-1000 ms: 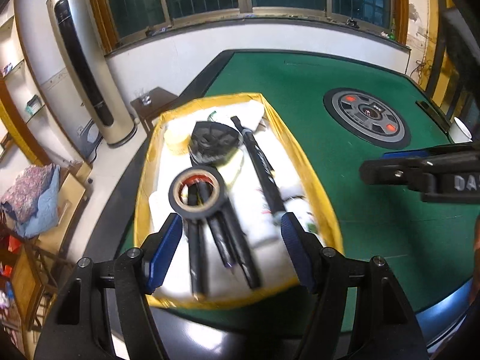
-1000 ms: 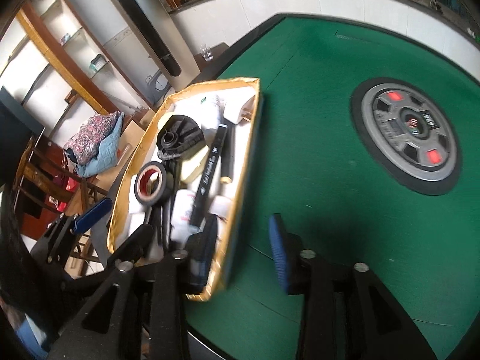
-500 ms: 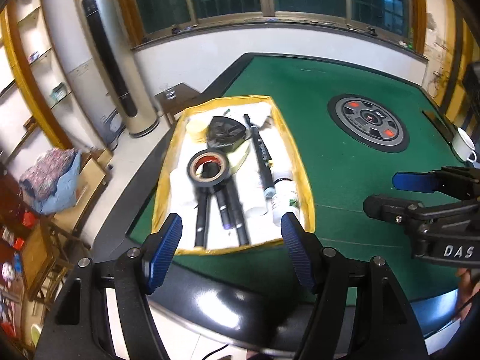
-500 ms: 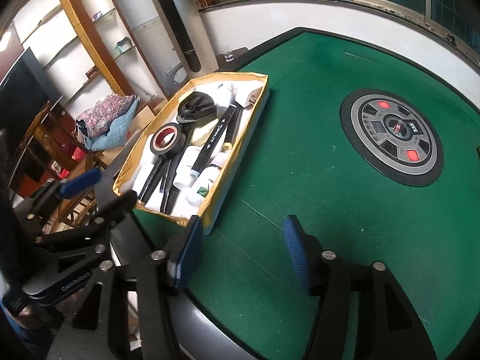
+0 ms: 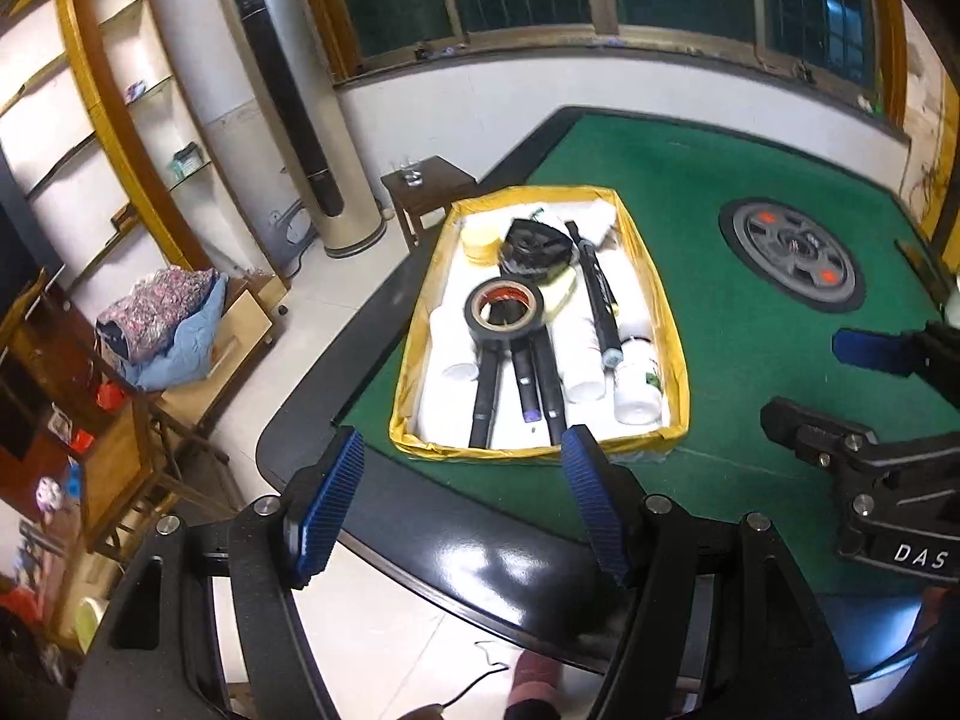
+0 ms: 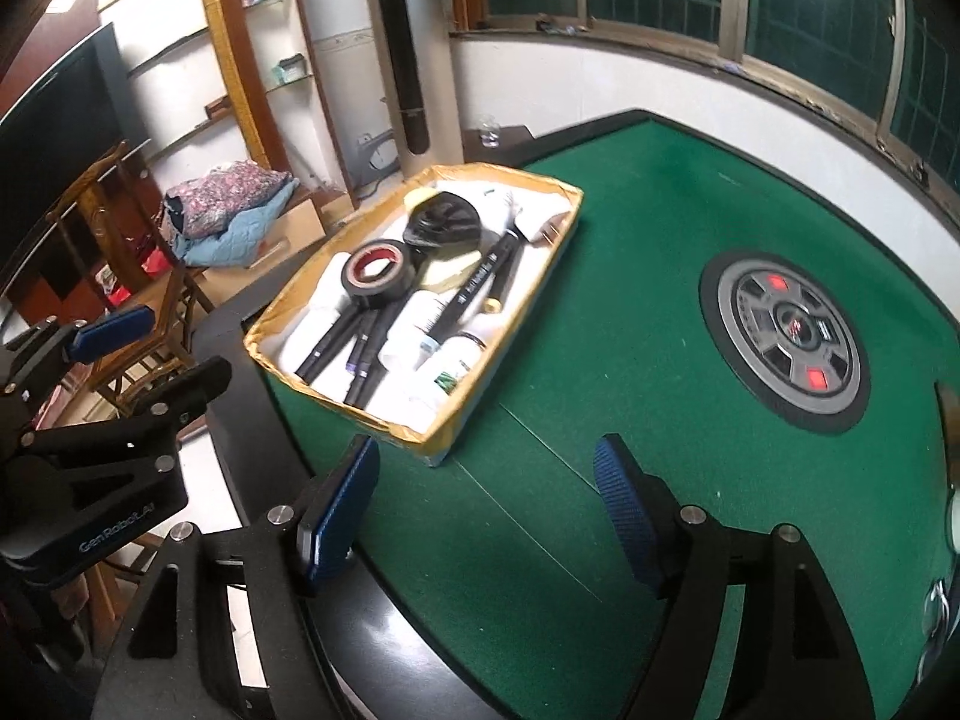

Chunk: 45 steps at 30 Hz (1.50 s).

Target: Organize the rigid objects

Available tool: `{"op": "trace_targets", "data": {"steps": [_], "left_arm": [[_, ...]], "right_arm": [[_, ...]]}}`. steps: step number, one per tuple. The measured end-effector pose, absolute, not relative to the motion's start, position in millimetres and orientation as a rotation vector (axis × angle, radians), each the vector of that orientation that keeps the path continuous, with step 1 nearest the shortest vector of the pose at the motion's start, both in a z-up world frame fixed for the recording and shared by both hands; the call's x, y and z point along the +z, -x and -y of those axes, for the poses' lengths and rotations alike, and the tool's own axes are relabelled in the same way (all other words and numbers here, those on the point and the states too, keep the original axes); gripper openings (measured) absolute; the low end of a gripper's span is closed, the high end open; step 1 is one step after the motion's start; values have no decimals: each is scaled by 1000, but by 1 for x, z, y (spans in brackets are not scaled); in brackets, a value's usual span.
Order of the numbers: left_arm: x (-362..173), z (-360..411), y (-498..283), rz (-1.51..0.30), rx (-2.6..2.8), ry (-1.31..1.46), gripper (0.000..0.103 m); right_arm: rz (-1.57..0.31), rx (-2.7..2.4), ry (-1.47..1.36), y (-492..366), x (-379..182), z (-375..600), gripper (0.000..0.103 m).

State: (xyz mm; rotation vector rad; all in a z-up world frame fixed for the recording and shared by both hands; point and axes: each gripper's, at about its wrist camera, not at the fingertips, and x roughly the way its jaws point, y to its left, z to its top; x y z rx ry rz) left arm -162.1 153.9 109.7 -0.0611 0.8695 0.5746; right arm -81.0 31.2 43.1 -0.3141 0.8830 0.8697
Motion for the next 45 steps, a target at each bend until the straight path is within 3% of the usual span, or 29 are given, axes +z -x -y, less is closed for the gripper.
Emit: {"op": "trace_targets", "data": {"steps": [8,13,45], "left_arm": [[114,-160,176,-834,558,67,68],[117,-174,194,-754,456,218,68],[104,-181,187,-821,590,105,68]], "right_arm": [[-871,891,320,88,44,-38,69],[-868,912,331,92,43,-45,69],[-881,956,316,89,39,-54,69]]}}
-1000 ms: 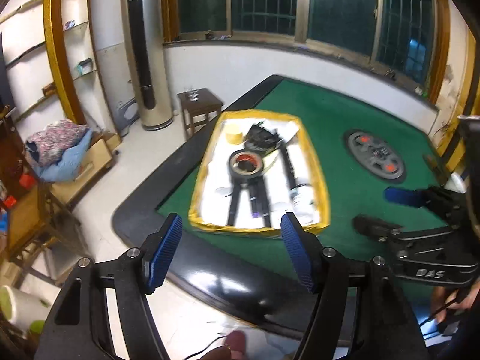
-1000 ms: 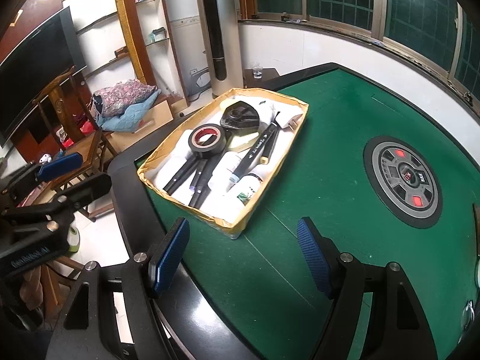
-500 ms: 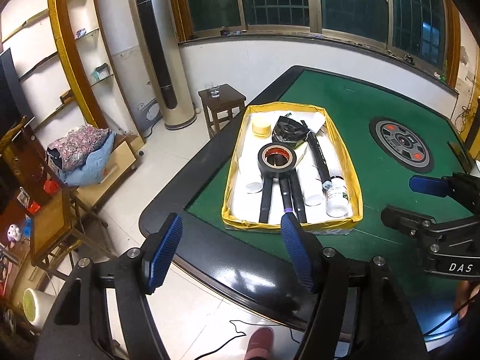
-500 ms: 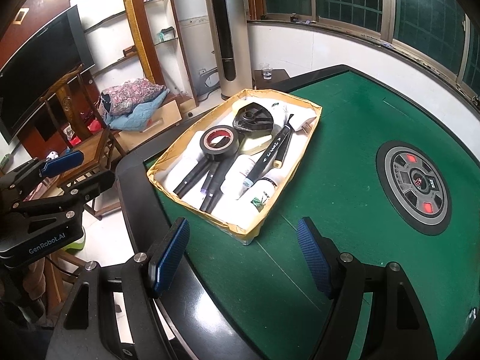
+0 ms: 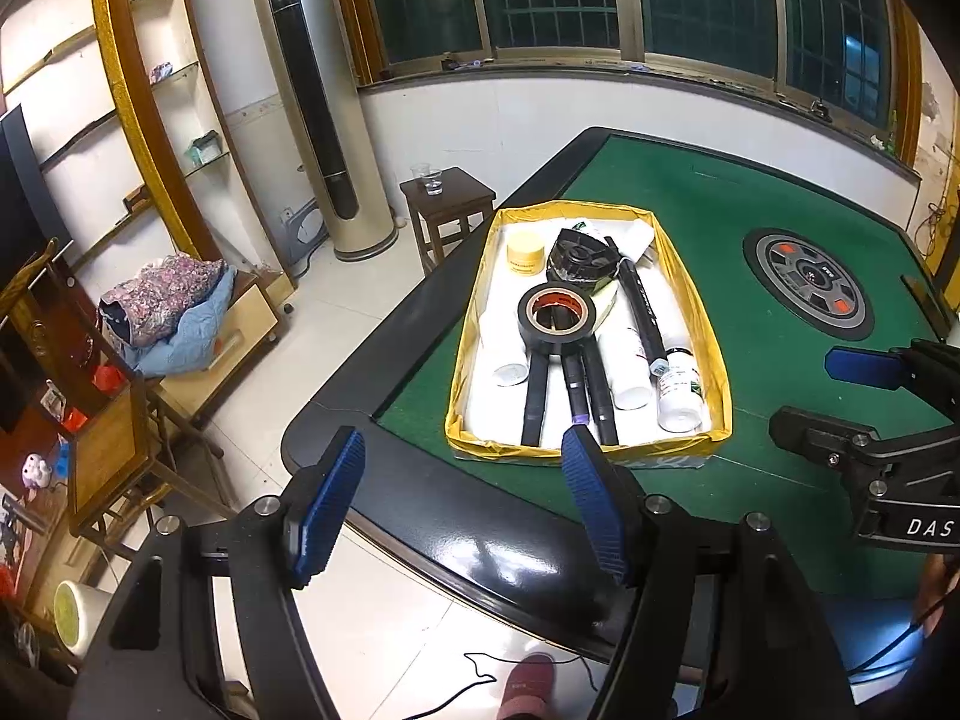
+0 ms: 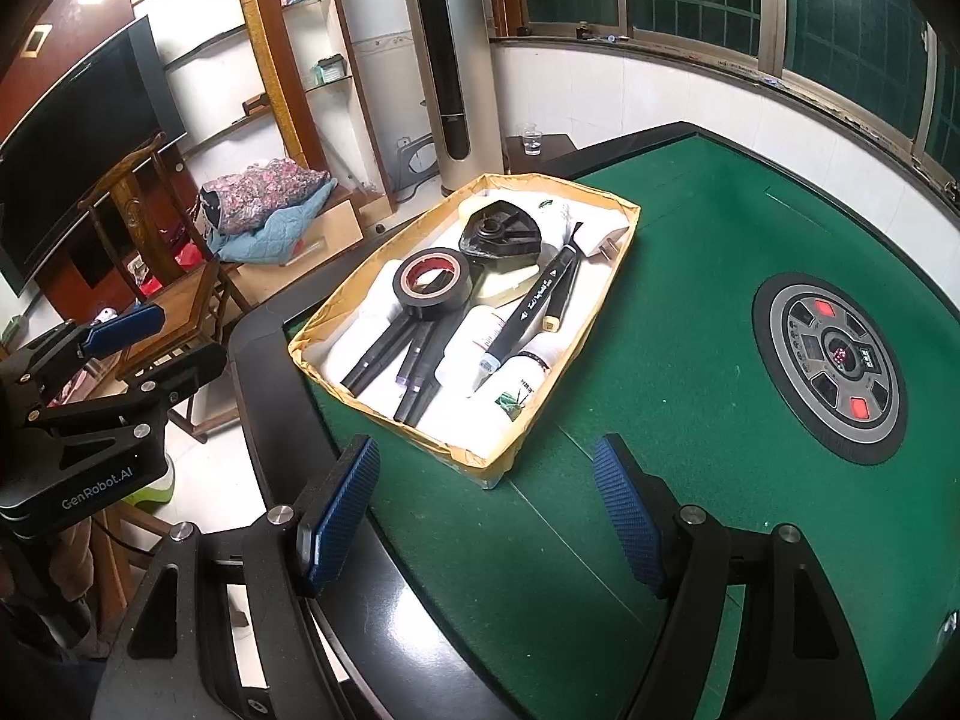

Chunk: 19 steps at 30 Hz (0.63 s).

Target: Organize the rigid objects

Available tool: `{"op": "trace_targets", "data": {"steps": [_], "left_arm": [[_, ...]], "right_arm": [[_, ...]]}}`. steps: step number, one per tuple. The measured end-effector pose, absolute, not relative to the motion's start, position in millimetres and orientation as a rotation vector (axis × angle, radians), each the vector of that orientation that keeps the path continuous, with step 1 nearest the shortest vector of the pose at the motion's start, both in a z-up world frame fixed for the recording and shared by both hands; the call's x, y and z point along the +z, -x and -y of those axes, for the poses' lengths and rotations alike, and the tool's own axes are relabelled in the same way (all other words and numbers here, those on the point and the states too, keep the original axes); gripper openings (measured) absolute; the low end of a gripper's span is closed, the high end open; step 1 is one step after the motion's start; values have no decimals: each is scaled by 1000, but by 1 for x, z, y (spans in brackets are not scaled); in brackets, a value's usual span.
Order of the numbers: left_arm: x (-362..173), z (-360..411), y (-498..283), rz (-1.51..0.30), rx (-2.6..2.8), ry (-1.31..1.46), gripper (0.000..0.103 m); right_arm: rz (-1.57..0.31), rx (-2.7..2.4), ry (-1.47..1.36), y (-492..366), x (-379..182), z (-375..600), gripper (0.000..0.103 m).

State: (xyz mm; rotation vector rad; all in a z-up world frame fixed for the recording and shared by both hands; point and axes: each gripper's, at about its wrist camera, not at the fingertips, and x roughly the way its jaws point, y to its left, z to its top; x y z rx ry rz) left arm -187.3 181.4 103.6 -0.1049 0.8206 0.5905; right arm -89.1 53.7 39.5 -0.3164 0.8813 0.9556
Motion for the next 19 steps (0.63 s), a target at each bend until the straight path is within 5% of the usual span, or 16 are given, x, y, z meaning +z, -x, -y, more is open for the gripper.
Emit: {"op": "trace_targets", "data": {"steps": [19], "left_arm": [[106,-193,197,-782,615,162,68]], "right_arm": [[-894,958,303,90,37,-53,69]]}}
